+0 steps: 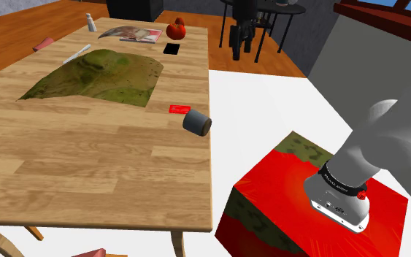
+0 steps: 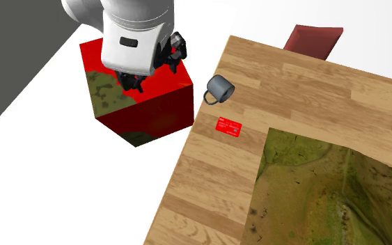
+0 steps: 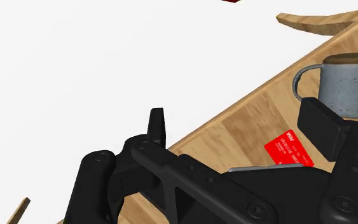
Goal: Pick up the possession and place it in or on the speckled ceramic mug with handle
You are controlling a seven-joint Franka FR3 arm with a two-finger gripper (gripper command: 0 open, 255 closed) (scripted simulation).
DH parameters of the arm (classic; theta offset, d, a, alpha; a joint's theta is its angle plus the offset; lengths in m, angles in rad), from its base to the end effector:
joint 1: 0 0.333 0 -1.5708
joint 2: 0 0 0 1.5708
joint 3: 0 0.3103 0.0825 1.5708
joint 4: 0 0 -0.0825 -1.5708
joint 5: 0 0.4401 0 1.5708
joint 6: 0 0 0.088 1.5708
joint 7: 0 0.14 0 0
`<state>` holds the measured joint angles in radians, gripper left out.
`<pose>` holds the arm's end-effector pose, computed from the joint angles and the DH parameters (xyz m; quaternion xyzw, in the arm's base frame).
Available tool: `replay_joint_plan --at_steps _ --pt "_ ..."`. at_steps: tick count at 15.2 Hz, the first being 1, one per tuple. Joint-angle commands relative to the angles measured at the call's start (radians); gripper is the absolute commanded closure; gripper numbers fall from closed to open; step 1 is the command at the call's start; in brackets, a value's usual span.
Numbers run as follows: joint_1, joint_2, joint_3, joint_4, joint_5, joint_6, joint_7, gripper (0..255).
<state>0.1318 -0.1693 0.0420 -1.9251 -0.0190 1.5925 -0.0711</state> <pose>0.5331 0.0918 0.5004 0.9891 0.1221 -0.0809 0.0171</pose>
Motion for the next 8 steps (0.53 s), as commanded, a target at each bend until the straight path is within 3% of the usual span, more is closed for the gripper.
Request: replay_joint_plan --at_steps 1,8 --pt "0.016 0.099 0.019 0.077 -0.018 -0.017 -0.016 0" --pt "0.082 0.415 0.077 0.341 -0.098 -0.102 -0.065 0"
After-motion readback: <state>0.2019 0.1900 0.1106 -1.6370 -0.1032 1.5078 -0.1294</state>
